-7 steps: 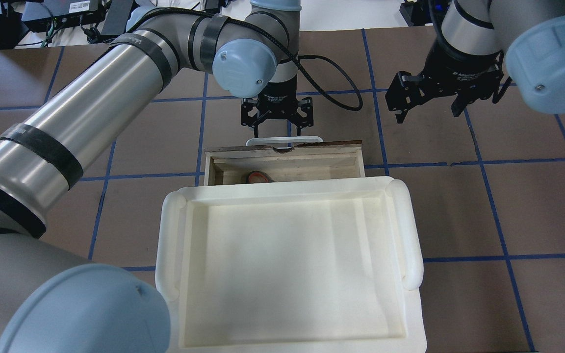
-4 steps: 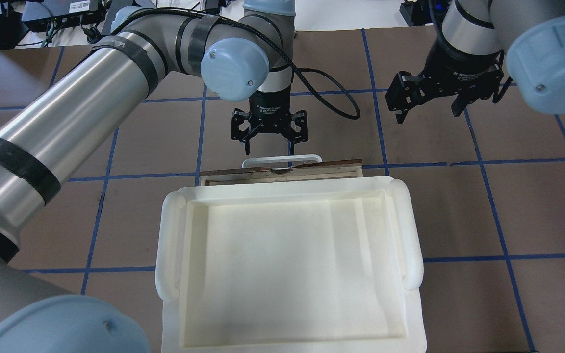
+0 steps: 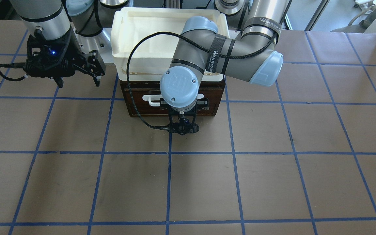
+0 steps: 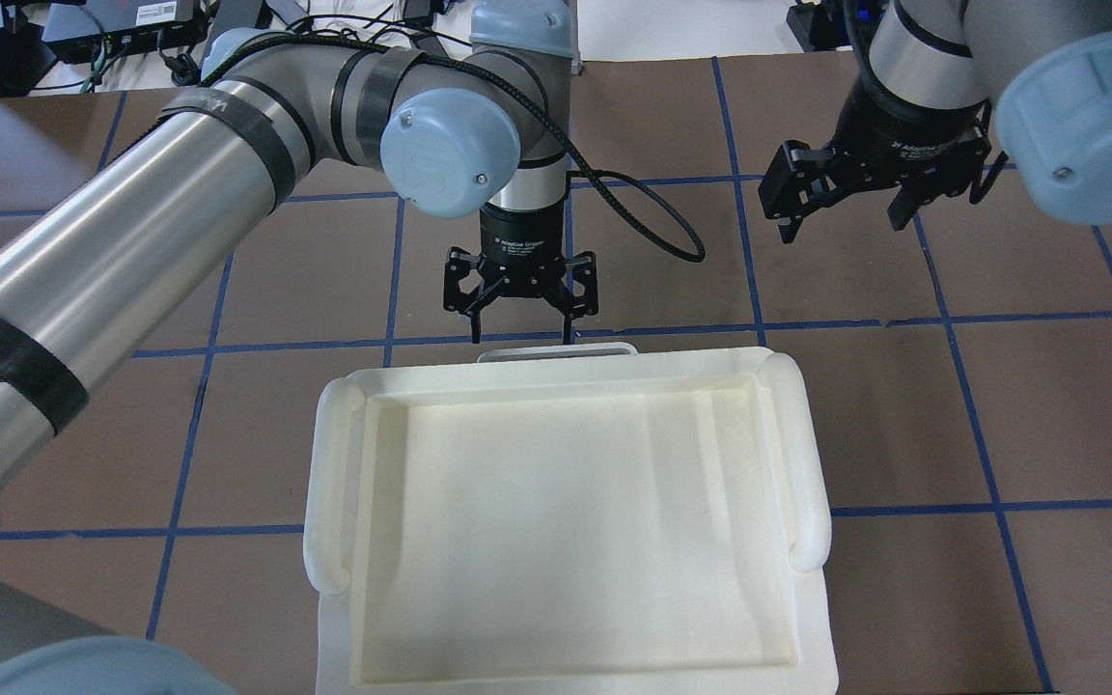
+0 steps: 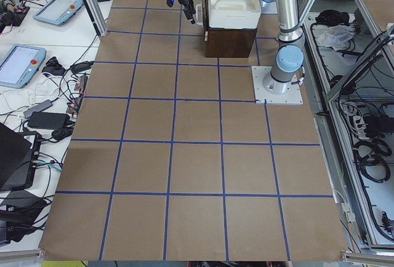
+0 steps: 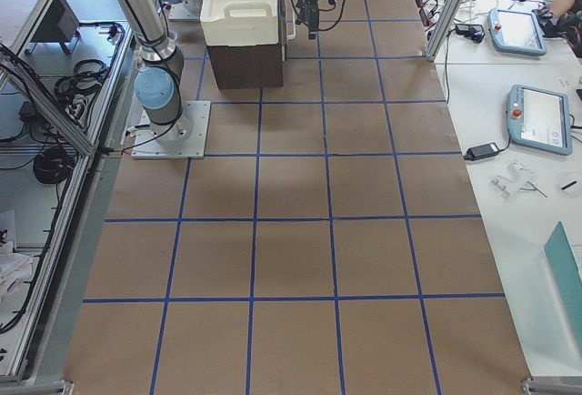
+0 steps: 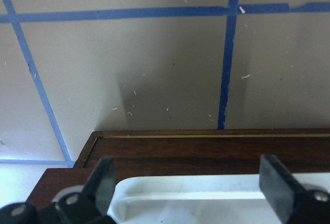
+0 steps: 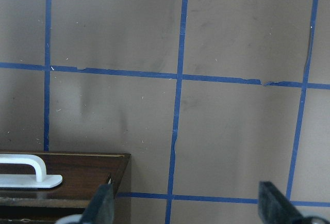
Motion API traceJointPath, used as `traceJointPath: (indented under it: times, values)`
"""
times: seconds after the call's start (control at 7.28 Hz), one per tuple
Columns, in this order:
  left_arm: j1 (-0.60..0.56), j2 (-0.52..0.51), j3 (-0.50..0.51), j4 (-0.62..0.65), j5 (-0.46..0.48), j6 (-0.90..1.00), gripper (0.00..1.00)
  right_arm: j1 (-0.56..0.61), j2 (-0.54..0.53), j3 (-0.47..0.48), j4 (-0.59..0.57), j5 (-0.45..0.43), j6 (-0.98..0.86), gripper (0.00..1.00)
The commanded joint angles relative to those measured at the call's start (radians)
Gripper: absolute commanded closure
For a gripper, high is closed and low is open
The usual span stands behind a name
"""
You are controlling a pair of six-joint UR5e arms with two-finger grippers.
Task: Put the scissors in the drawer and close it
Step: 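Push the drawer shut with the left gripper, moving away from the robot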
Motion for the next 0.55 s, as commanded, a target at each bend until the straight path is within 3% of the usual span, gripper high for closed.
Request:
traceJointPath:
  times: [0.0,0.41]
  values:
    - [-0.001,0.011,-0.028,-0.038,-0.004,0.0,0.0,0.0,0.001,0.0,0.0,0.0,-0.001,0.0]
    - [0.021,0.026,0.002,0.032,0.007,-0.011,0.0,0.0,0.001,-0.001,0.0,0.0,-0.002,0.0]
